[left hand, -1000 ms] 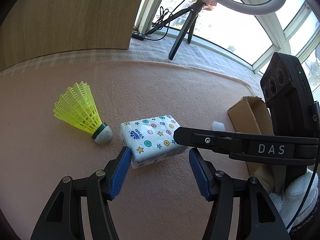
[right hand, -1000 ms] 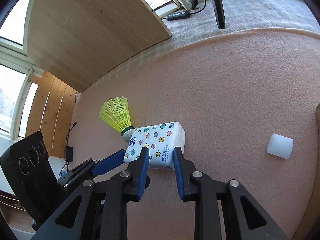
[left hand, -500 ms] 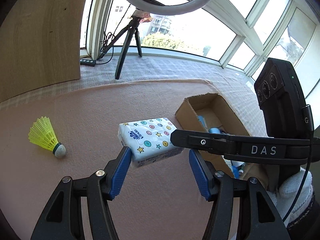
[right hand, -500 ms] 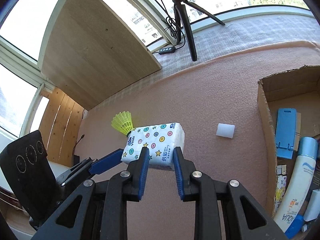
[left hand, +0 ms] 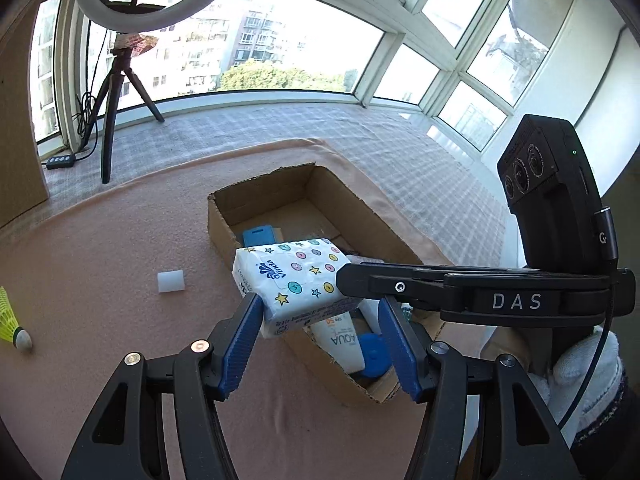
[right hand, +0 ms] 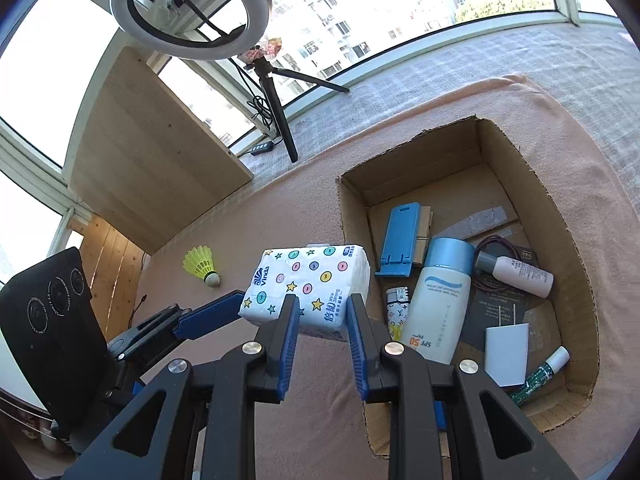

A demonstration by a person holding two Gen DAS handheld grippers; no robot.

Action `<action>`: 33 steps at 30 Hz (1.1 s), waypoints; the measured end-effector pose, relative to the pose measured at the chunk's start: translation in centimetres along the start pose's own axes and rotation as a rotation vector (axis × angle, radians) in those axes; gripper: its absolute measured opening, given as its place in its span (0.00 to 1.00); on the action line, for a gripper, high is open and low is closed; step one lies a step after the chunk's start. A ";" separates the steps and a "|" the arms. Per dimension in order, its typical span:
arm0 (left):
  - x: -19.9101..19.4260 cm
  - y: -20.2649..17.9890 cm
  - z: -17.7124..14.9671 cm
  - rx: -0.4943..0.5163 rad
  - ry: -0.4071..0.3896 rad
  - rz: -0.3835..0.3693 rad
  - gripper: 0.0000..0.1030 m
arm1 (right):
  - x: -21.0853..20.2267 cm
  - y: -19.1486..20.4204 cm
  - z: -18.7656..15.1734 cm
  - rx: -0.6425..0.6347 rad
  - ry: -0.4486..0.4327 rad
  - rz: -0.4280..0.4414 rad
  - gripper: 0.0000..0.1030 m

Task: Organize objects
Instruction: 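Carry the tissue pack with the right tool over the box, then lower the tissue pack into the box and open the right tool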

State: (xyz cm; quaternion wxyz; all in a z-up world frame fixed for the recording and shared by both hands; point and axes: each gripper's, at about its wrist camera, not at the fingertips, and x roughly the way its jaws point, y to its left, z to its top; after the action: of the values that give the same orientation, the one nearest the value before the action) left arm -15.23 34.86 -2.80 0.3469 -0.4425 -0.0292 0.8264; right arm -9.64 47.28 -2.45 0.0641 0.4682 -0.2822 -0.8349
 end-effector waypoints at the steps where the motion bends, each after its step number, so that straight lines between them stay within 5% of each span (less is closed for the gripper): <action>1: 0.3 -0.8 0.0 0.010 0.004 -0.010 0.61 | -0.5 -0.7 -0.1 0.009 -0.004 -0.007 0.22; 18: 3.1 -6.8 -1.1 0.098 0.070 -0.065 0.62 | -4.6 -6.3 -3.2 0.111 -0.038 -0.052 0.22; 22: 3.3 -6.5 -1.1 0.076 0.096 -0.050 0.77 | -5.0 -6.2 -3.5 0.099 -0.040 -0.050 0.22; 26: 3.0 -5.7 -1.3 0.068 0.094 -0.028 0.79 | -5.1 -5.7 -3.5 0.073 -0.046 -0.113 0.44; 33: 1.5 -4.1 -1.9 0.047 0.086 0.005 0.79 | -4.9 -5.3 -3.8 0.068 -0.048 -0.111 0.45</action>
State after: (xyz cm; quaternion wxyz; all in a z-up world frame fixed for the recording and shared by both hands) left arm -12.10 38.33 -3.54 0.3561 -0.4695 0.0062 0.8079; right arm -3.00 51.96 -3.18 -0.0051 0.4650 -0.2853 -0.8381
